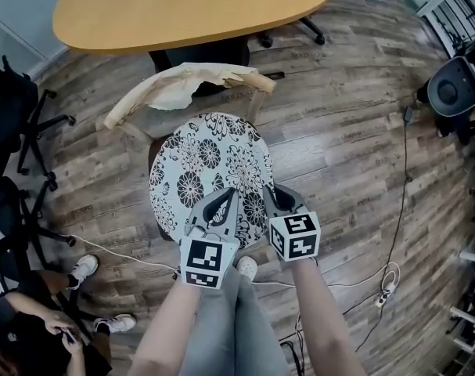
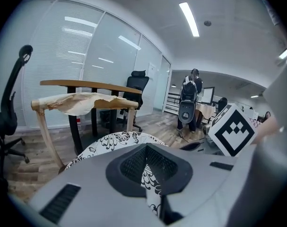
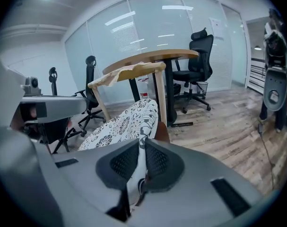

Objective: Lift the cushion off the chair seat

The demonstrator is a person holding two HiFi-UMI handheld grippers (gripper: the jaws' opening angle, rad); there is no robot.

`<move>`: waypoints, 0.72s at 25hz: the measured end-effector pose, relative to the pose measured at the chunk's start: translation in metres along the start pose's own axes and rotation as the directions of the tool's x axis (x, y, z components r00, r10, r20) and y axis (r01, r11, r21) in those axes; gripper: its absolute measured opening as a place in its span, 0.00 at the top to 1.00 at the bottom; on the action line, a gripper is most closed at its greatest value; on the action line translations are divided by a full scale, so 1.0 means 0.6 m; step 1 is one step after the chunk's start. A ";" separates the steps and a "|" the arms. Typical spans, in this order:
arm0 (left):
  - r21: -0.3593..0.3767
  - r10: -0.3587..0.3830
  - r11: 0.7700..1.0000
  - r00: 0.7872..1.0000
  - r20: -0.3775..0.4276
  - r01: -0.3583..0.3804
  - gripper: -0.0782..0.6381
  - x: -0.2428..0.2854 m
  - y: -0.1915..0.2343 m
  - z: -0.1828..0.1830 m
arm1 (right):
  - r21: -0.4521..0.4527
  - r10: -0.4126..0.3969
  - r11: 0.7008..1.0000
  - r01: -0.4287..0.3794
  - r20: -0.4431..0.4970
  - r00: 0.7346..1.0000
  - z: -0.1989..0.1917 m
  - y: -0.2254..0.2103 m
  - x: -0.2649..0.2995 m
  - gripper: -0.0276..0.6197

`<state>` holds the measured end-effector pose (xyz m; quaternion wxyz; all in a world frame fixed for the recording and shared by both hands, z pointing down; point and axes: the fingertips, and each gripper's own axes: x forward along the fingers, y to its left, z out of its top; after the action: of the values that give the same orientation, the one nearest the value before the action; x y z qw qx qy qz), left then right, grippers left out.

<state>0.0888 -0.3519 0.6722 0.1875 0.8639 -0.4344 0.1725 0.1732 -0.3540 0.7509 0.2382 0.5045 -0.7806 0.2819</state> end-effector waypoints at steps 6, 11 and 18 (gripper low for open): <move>0.001 0.015 1.000 0.999 0.035 -0.015 0.89 -0.033 -0.003 0.036 | -0.024 0.000 1.000 0.001 0.024 1.000 0.031 0.022 -0.038 0.90; 0.009 0.022 1.000 0.998 0.059 -0.023 0.89 -0.063 -0.007 0.068 | -0.030 -0.003 1.000 0.004 0.052 0.999 0.060 0.046 -0.068 0.90; 0.006 0.022 1.000 0.997 0.078 -0.022 0.89 -0.100 -0.017 0.107 | -0.035 -0.005 0.999 0.008 0.083 0.996 0.099 0.071 -0.120 0.90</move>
<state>0.0718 -0.3355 0.5868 0.1657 0.8658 -0.4502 0.1423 0.1561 -0.3331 0.6517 0.2152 0.5140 -0.7931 0.2459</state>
